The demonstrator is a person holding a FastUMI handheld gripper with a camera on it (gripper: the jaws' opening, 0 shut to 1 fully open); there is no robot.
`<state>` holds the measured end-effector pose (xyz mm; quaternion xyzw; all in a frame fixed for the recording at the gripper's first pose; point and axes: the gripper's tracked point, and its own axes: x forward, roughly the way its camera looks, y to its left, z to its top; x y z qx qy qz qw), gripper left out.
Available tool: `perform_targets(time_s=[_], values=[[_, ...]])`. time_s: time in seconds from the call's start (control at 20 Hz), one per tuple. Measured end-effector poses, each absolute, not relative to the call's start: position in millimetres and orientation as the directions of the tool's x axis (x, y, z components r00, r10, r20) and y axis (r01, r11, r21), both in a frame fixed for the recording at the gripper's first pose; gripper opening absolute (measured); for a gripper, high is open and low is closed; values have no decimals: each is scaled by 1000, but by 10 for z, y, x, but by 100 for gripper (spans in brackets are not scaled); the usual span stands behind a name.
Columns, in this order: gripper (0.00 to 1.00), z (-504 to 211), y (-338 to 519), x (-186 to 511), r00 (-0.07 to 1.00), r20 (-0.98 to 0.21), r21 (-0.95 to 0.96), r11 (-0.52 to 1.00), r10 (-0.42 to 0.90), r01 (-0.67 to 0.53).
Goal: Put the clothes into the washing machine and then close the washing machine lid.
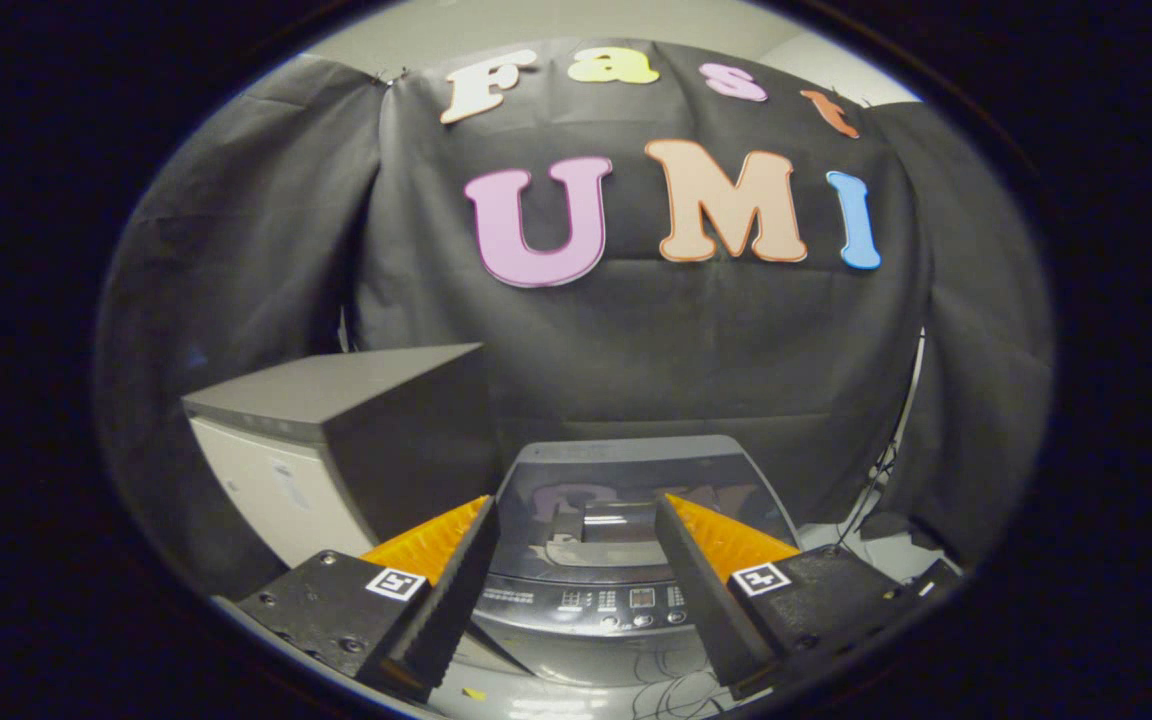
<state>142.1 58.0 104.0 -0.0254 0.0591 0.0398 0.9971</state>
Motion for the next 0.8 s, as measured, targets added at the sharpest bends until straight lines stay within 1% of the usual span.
perform_targets(time_s=[0.1, 0.4, 0.8], values=[[96, 1258, 634, 1119, 993, -52, -13, 994, 107, -108], [96, 1402, 623, 376, 987, 45, -7, 988, 152, -151], [95, 1173, 519, 1, 973, 79, -51, 975, 219, -215]])
